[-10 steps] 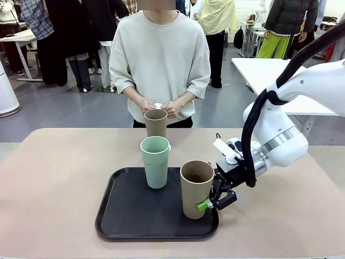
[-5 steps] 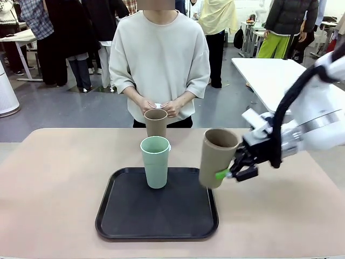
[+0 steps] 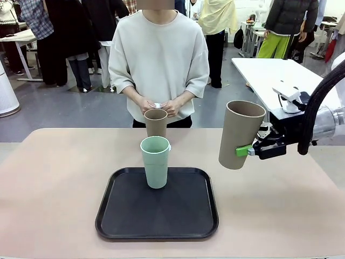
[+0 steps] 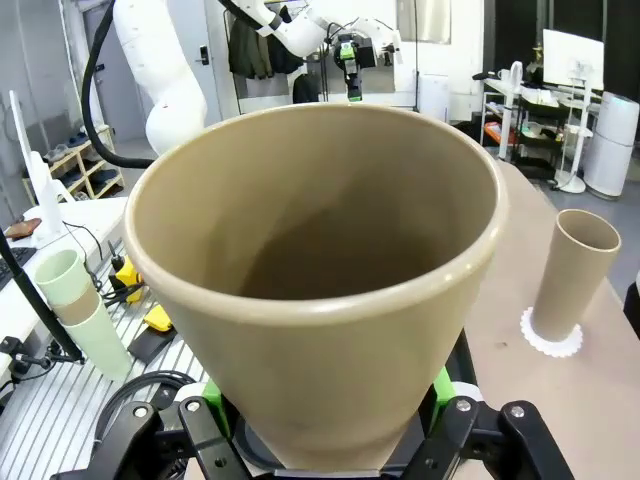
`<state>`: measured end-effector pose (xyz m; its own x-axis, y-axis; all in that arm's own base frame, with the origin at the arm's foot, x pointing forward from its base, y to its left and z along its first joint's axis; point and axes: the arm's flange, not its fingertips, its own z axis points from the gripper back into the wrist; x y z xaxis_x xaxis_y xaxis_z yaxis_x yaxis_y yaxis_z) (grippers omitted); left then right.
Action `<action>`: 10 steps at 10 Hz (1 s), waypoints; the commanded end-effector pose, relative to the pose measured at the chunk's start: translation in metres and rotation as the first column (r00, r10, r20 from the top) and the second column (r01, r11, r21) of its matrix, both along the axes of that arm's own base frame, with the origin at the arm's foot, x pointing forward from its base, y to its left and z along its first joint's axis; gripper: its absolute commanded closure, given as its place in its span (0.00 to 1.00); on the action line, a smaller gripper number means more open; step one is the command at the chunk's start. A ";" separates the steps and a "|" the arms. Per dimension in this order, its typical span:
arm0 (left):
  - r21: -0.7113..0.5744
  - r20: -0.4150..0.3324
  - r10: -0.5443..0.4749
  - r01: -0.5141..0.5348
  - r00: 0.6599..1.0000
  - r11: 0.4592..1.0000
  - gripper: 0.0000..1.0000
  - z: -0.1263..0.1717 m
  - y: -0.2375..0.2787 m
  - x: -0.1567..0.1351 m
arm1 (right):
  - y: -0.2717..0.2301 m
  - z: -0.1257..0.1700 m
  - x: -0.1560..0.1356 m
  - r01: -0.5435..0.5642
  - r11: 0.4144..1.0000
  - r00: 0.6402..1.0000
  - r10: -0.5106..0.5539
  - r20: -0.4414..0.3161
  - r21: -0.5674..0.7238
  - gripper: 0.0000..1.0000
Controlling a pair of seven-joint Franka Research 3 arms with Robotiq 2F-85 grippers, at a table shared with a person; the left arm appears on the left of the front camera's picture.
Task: Place coasters on the table and set cups on them.
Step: Take one Reusable plastic cup from the Flat Tray and place it on a coaster set by the human.
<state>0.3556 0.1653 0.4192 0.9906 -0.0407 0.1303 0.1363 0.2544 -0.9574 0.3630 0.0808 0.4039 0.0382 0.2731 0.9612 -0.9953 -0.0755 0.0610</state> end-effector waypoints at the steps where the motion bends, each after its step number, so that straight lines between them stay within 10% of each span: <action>1: -0.009 0.006 -0.001 0.001 1.000 1.000 0.00 0.002 0.001 -0.002 | 0.006 -0.009 0.002 -0.021 1.000 0.999 0.020 0.032 0.021 0.78; 3: -0.009 0.006 -0.001 0.001 1.000 1.000 0.00 0.002 0.001 -0.002 | 0.006 -0.009 0.002 -0.021 1.000 0.999 0.020 0.032 0.021 0.78; 4: -0.009 0.006 -0.001 0.001 1.000 1.000 0.00 0.002 0.001 -0.002 | 0.003 -0.006 0.001 -0.015 1.000 1.000 0.015 0.016 0.002 0.18; 10: -0.009 0.006 -0.001 0.001 1.000 1.000 0.00 0.002 0.001 -0.002 | -0.172 0.028 0.119 0.193 0.978 0.979 -0.197 0.052 0.081 0.18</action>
<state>0.3555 0.1655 0.4192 0.9907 -0.0400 0.1302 0.1361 0.2545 -0.9575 0.4664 -0.0881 0.4313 0.0229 0.2561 0.9664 -0.9929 0.1188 -0.0079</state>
